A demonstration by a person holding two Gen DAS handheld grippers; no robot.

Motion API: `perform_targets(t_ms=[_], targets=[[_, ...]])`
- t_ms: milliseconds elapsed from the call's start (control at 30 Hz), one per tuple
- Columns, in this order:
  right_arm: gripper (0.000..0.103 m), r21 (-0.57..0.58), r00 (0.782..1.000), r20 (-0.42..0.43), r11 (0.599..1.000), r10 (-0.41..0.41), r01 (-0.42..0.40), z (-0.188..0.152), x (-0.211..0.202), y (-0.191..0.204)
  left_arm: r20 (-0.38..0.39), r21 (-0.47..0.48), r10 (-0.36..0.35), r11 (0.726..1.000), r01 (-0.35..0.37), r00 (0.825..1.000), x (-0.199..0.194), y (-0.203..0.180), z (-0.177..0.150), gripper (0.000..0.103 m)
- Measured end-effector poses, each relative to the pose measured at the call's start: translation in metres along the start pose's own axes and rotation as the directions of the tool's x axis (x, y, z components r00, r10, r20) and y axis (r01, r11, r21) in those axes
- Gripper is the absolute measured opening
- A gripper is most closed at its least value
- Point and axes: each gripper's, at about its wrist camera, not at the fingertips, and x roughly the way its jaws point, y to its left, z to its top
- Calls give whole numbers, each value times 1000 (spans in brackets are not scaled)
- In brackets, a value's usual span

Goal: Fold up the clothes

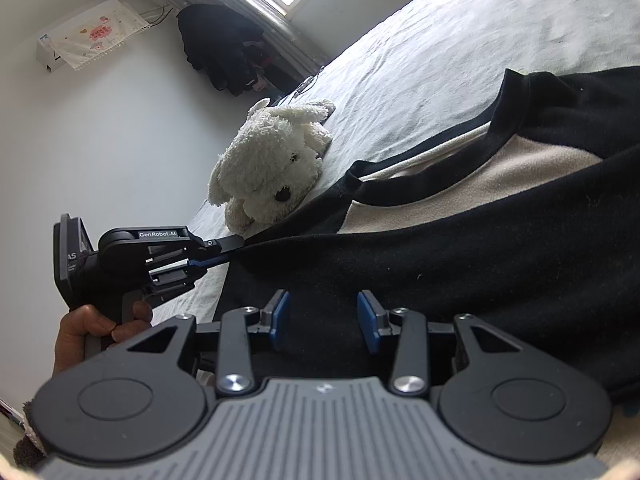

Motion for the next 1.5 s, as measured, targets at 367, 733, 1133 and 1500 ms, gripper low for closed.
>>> perform_targets(t_ms=[367,733,1133,1500], targets=[[43,-2,1000,8,1000,-10,10,3,-4,3,140,-22,-63,997,67,988,-33,12,-9,18],[46,-124,979,89,973,-183,193,4,-6,17,75,-67,-130,989,135,989,-30,51,-72,23],[46,-339,974,81,913,-212,227,-12,23,72,-92,65,-283,955,289,955,-39,66,-74,22],[31,-705,981,-62,704,-185,88,12,108,138,-177,239,-301,910,337,937,-50,56,-84,21]])
